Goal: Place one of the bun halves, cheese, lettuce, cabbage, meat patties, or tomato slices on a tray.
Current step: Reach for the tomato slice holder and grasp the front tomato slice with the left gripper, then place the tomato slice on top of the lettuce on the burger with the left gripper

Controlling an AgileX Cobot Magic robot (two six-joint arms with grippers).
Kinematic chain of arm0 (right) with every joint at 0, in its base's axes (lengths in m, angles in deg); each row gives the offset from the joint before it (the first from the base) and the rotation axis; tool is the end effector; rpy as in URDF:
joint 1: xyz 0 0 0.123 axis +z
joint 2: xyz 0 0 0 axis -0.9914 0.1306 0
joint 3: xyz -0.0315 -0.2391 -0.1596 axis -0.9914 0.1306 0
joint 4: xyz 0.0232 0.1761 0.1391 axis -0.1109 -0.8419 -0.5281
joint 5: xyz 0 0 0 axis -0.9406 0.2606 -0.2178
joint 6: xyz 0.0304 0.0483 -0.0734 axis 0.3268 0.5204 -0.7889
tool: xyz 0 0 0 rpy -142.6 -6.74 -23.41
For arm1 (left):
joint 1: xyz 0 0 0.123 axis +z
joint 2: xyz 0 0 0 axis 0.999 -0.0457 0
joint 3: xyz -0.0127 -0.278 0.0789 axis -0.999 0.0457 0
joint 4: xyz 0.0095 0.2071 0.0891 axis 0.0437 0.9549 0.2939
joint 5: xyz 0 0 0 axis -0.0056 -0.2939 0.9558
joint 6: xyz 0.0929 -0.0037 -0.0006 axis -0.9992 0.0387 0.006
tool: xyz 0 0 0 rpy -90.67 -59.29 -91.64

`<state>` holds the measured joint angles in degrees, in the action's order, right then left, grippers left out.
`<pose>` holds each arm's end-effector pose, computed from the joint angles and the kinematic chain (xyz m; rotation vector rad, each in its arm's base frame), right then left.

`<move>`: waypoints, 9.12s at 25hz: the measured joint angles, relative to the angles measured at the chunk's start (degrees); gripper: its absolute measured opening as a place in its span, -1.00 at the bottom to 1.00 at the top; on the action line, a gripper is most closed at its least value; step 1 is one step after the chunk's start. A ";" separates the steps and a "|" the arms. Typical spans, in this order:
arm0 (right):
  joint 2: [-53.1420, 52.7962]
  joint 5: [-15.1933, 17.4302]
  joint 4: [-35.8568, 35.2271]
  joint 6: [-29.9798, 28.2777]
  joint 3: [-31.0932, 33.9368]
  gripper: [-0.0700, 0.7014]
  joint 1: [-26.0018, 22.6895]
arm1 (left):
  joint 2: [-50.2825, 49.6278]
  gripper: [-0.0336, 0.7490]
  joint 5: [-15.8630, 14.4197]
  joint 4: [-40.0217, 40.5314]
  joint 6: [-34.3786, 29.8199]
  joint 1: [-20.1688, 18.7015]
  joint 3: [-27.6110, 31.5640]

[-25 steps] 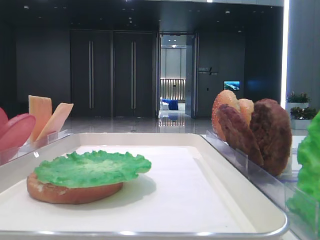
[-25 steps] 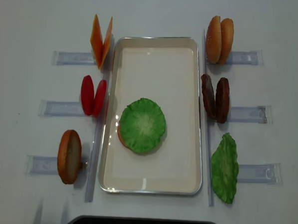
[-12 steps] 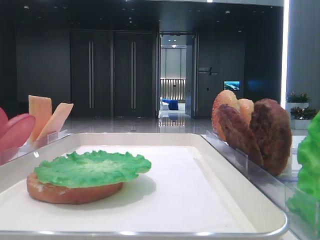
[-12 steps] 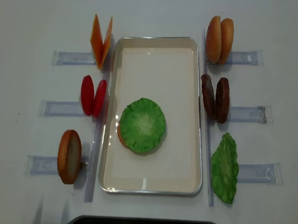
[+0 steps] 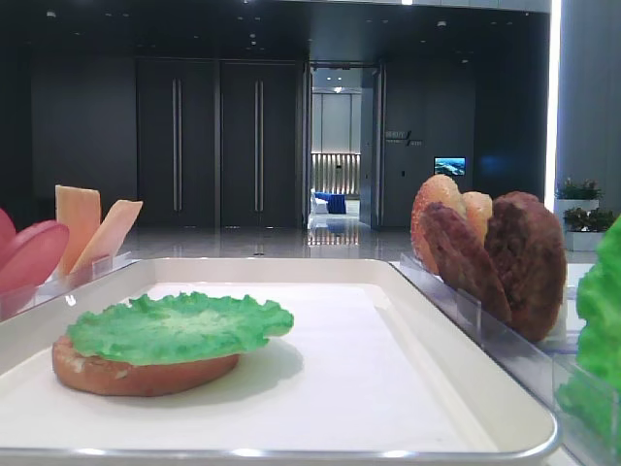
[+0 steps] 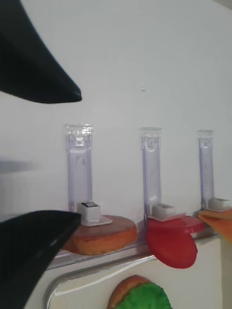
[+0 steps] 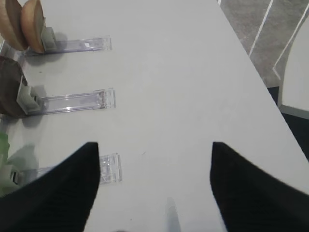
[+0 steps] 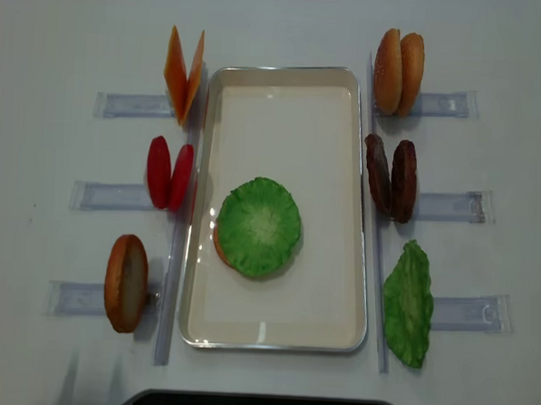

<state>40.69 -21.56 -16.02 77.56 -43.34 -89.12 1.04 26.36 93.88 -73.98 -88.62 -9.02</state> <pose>-0.0355 0.0058 0.2590 0.0702 2.1045 -0.0731 -0.0161 0.0066 0.2660 -0.0227 2.2004 0.0576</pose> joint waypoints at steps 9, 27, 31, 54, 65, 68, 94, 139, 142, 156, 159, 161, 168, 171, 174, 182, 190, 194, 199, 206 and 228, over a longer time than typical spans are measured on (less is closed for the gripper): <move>0.00 0.00 0.00 0.00 0.00 0.39 0.00 | -34.31 0.41 7.42 -4.32 4.05 0.00 -11.73; 0.00 0.00 0.00 0.00 0.00 0.39 0.00 | -76.68 0.41 5.68 -5.43 4.11 -2.04 -38.25; 0.00 0.00 0.00 0.00 0.00 0.39 0.00 | -76.87 0.41 7.06 -5.50 9.08 -7.65 -38.67; 0.00 0.00 0.00 0.00 0.00 0.38 0.00 | -89.22 0.23 9.24 0.04 26.58 -23.30 -38.77; 0.00 0.00 0.00 -0.06 0.00 0.38 0.00 | -94.26 0.22 10.34 2.86 27.02 -23.30 -38.77; 0.00 0.00 0.00 -0.06 0.00 0.38 0.00 | -95.63 0.22 10.46 2.93 27.02 -23.30 -38.77; 0.00 0.00 -0.05 -0.06 0.00 0.38 0.00 | -89.41 -0.77 9.51 -8.53 23.54 -23.35 -40.98; 0.00 0.00 -0.05 -0.12 0.00 0.38 0.00 | -86.84 -0.77 26.05 -35.65 1.27 -24.43 -24.53; 0.00 0.00 -0.05 -0.12 0.00 0.38 0.00 | -86.84 -0.77 26.74 -35.80 1.25 -24.43 -24.32; 0.00 0.00 -0.05 -0.12 0.00 0.38 0.00 | -88.21 -0.77 29.68 -43.60 -5.62 -24.43 -22.72; 0.00 0.00 -0.05 -0.12 0.00 0.38 0.00 | -88.65 -0.77 29.91 -43.89 -5.81 -24.43 -22.72; 0.00 0.00 -0.05 -0.12 0.00 0.38 0.00 | -88.82 -0.77 30.13 -44.18 -6.10 -24.43 -22.72; 0.00 0.00 -0.05 -0.12 0.00 0.38 0.00 | -89.18 -0.77 30.99 -47.44 -8.85 -24.43 -22.72; 0.00 0.00 -0.05 -0.12 0.00 0.38 0.00 | -89.29 -0.77 31.35 -47.64 -9.10 -24.43 -22.72; 0.00 0.00 -0.05 -0.12 0.00 0.38 0.00 | -89.29 -0.77 32.01 -47.84 -9.56 -24.43 -22.72; 0.00 0.00 -0.05 -0.12 0.00 0.38 0.00 | -89.47 -0.77 33.23 -49.12 -10.56 -24.43 -22.72; 0.00 0.00 -0.05 -0.12 0.00 0.38 0.00 | -89.47 -0.77 33.98 -51.33 -12.84 -24.43 -22.72; 0.00 0.00 -0.05 -0.12 0.00 0.38 0.00 | -89.47 -0.77 34.65 -52.06 -13.48 -24.43 -22.72; 0.00 0.00 -0.05 -0.12 0.00 0.38 0.00 | -89.47 -0.77 34.68 -52.06 -13.57 -24.43 -22.72; 0.00 0.00 -0.05 -0.12 0.00 0.38 0.00 | -90.54 -0.77 34.50 -55.20 -17.03 -24.43 -22.72; 0.00 0.00 -0.05 -0.12 0.00 0.38 0.00 | -90.71 -0.77 29.34 -61.59 -22.71 -24.43 -22.72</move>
<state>40.69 -21.56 -16.07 77.44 -43.34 -89.12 -89.67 55.70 32.29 -96.69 -113.04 -31.73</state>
